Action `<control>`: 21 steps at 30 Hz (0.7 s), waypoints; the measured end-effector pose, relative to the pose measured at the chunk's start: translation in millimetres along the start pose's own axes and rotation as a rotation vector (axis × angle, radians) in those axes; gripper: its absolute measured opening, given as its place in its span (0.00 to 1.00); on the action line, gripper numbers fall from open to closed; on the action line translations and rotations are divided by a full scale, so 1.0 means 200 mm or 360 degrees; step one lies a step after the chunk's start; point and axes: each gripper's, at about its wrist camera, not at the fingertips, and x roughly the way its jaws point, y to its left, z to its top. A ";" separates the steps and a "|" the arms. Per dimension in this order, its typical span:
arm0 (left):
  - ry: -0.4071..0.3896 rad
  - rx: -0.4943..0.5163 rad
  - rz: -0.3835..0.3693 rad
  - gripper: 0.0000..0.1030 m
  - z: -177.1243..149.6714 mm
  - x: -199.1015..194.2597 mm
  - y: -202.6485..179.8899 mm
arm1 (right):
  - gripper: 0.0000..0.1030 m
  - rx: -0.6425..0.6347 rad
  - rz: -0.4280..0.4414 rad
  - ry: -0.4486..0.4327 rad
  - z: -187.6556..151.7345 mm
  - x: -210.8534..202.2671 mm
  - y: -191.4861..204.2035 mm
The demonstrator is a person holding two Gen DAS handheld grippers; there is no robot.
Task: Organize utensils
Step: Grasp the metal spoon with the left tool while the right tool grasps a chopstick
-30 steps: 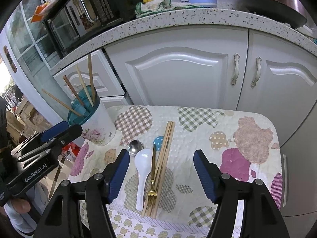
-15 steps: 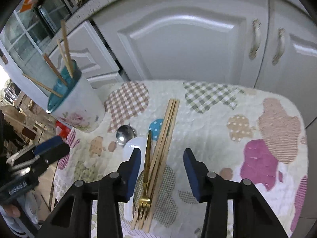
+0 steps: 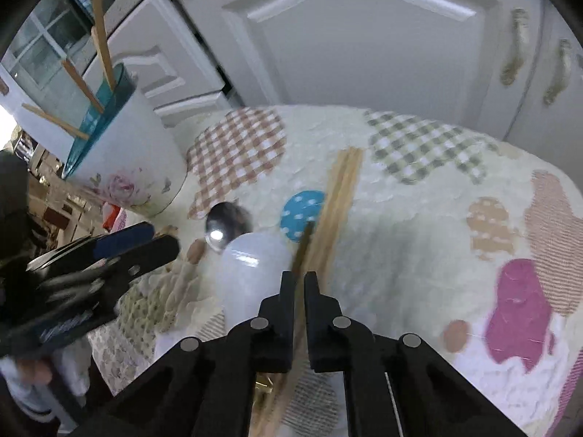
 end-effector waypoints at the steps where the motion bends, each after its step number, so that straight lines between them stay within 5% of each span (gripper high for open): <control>1: 0.0006 0.0002 -0.0003 0.46 0.01 0.02 0.00 | 0.04 0.0015 0.0013 0.0006 0.00 -0.02 -0.02; 8: 0.0041 0.0056 -0.0017 0.45 0.10 0.18 -0.02 | 0.04 0.0166 0.0084 0.0034 -0.06 -0.11 -0.20; 12: 0.0065 0.0103 -0.0104 0.13 0.13 0.21 -0.06 | 0.17 0.0196 0.0141 0.0052 -0.05 -0.11 -0.19; 21: 0.0086 0.0074 -0.0157 0.03 0.03 0.07 0.06 | 0.21 0.0168 0.0023 0.0005 0.08 -0.03 -0.13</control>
